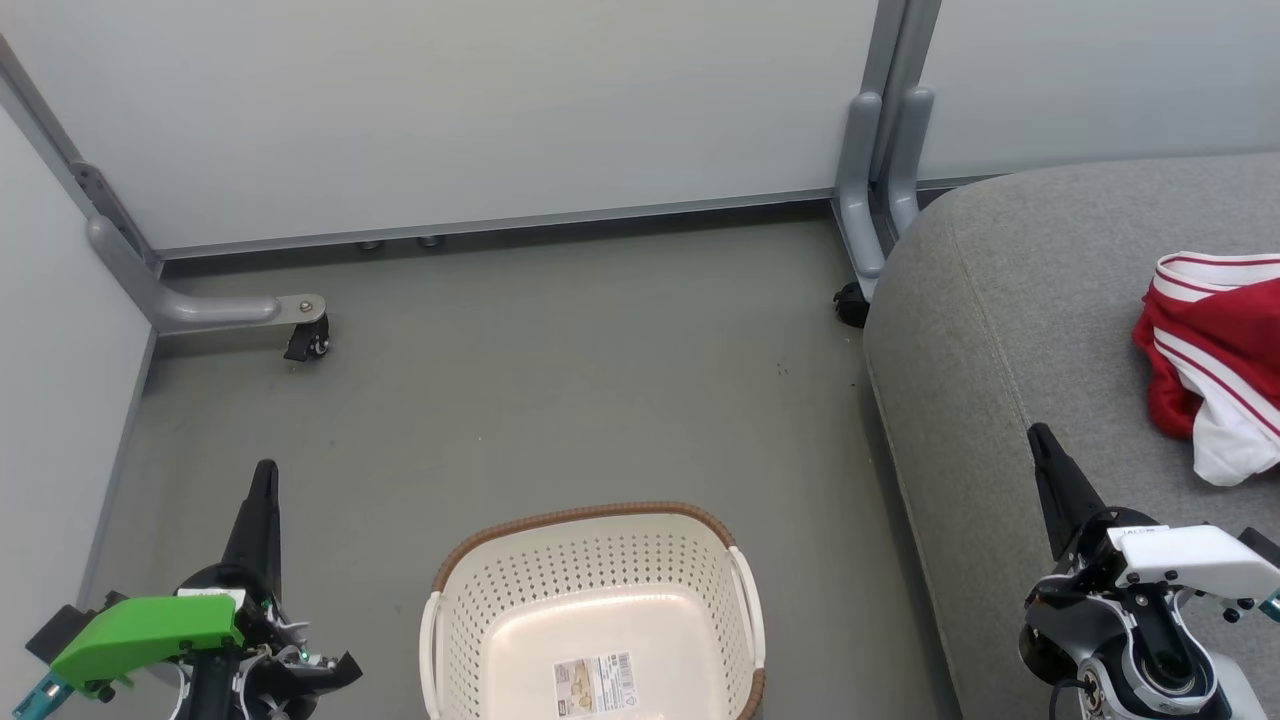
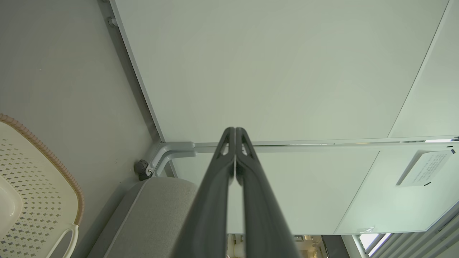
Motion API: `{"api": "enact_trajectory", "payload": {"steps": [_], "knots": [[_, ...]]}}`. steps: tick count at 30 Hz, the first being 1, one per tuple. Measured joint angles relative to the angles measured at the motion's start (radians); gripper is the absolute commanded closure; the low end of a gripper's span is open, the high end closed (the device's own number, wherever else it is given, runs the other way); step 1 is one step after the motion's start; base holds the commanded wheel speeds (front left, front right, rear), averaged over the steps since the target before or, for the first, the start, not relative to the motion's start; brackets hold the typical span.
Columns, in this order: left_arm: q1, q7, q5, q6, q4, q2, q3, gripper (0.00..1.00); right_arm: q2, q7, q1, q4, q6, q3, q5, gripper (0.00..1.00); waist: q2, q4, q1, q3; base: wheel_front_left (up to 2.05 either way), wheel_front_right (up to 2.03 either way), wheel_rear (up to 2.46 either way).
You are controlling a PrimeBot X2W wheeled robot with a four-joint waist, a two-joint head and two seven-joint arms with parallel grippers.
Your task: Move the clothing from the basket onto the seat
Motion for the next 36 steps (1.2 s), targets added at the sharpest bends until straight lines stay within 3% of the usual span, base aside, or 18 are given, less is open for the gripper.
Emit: {"api": "enact_trajectory", "payload": {"steps": [36], "knots": [[-0.001, 0.001, 0.002, 0.000, 0.000, -0.001, 0.003, 1.00, 0.000, 0.000, 0.000, 0.000, 0.000, 0.000, -0.001, 1.00, 0.0001, 0.000, 0.0000, 0.000, 0.00, 0.00, 0.00]]}}
